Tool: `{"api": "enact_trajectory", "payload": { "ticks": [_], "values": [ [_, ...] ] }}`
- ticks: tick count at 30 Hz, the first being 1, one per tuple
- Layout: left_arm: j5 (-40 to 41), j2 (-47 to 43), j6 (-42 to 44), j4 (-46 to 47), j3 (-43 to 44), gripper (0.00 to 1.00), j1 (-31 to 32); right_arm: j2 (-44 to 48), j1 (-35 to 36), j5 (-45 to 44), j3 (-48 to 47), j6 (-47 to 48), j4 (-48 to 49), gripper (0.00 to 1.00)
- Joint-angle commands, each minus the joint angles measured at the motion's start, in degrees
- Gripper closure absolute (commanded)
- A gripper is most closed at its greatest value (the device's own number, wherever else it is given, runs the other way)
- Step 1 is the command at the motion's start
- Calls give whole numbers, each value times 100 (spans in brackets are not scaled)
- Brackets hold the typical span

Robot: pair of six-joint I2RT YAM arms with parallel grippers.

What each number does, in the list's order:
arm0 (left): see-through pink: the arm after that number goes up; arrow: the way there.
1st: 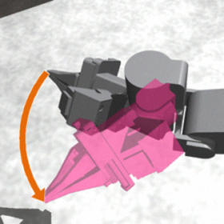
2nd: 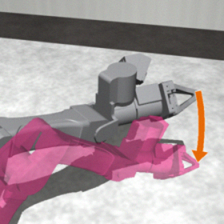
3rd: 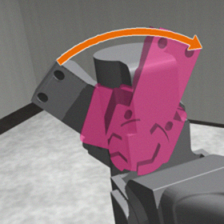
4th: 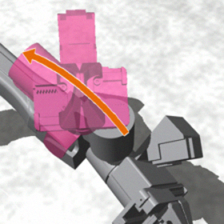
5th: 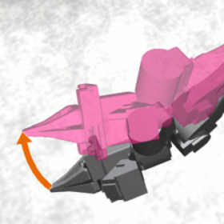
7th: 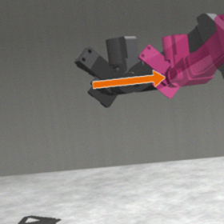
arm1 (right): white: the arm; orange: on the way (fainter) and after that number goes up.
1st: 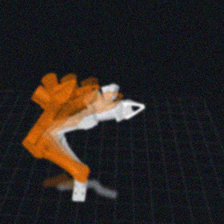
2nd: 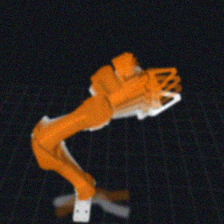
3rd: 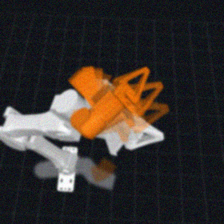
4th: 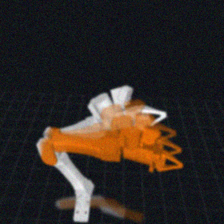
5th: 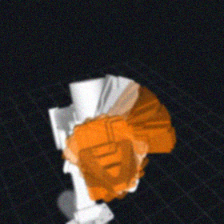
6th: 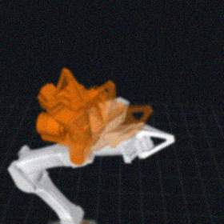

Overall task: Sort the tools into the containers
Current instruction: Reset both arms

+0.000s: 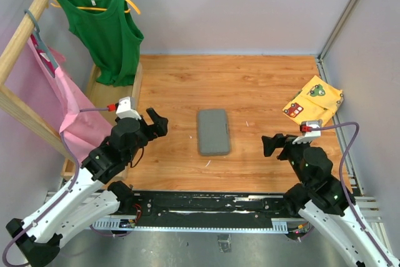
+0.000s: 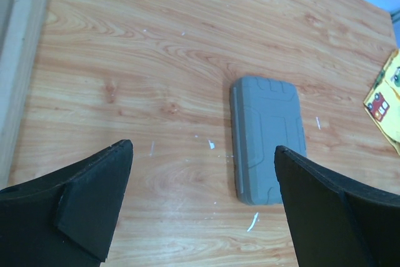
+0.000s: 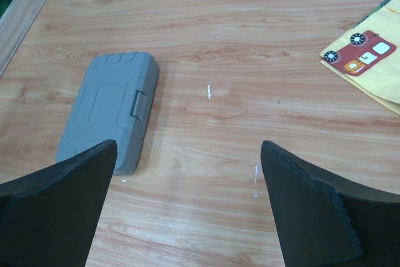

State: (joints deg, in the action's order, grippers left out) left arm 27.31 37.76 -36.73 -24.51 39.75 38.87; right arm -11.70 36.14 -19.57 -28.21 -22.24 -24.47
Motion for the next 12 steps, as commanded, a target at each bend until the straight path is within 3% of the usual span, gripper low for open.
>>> {"api": "enact_trajectory", "payload": {
  "ticks": [1,12],
  "values": [
    [588,-199,-280,-330,-167,1,27,392,48,-374,192,35,-304,1],
    [707,-373,-432,-197,-516,1,24,583,49,-391,230,124,-271,1]
  ]
}}
